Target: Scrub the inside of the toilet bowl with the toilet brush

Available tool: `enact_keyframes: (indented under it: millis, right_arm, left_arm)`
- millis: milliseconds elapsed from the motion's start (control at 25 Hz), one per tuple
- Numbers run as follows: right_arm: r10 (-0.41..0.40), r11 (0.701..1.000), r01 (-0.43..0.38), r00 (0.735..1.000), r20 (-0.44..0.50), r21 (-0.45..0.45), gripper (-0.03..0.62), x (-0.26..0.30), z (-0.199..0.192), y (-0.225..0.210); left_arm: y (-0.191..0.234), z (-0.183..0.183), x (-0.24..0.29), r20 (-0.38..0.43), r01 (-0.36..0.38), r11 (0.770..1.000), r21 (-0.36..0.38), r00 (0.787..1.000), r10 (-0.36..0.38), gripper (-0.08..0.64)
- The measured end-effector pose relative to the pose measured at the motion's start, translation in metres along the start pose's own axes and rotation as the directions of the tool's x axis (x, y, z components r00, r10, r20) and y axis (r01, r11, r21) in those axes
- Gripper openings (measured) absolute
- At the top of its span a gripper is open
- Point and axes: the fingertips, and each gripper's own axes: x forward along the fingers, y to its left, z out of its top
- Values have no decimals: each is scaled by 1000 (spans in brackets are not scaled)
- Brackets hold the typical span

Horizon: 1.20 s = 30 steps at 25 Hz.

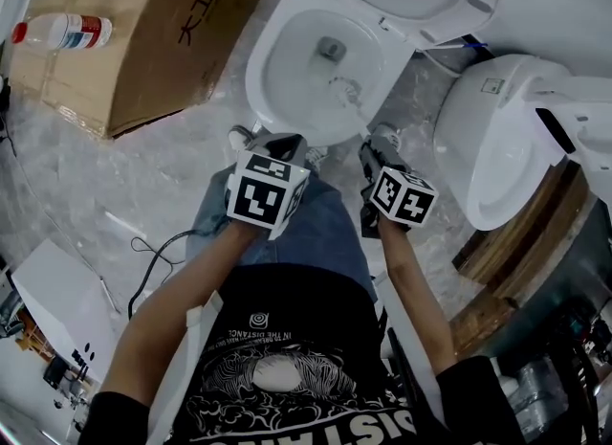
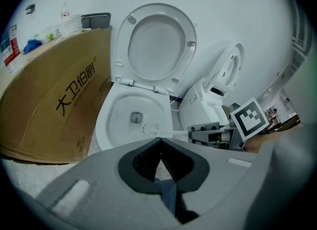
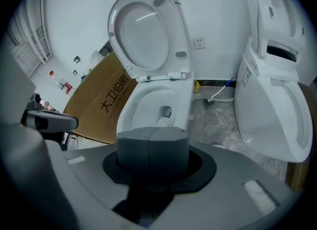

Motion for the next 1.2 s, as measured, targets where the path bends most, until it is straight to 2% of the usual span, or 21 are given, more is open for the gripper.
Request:
enact_keyframes:
  millis: [80, 320, 680, 960, 1200]
  right_arm:
    - [13, 1000, -13, 1000, -24, -14, 150, -1, -9, 7]
    - [79, 997, -81, 993, -86, -18, 150, 3, -28, 41]
    - [168, 982, -175, 981, -93, -74, 150, 31, -4, 85]
    - [137, 987, -141, 989, -56, -74, 150, 37, 12, 78]
    - [97, 992, -104, 992, -83, -75, 150, 46, 7, 57]
  left_arm:
    - [0, 2, 1, 7, 1, 1000, -4, 1000, -1, -3]
    - [13, -4, -6, 24, -15, 997, -75, 1000, 17, -3]
    - [32, -14, -18, 47, -51, 988, -146, 997, 59, -3]
    - [33, -18, -18, 50, -45, 986, -159, 997, 54, -3]
    - [31, -17, -13, 55, -35, 985, -172, 997, 45, -3]
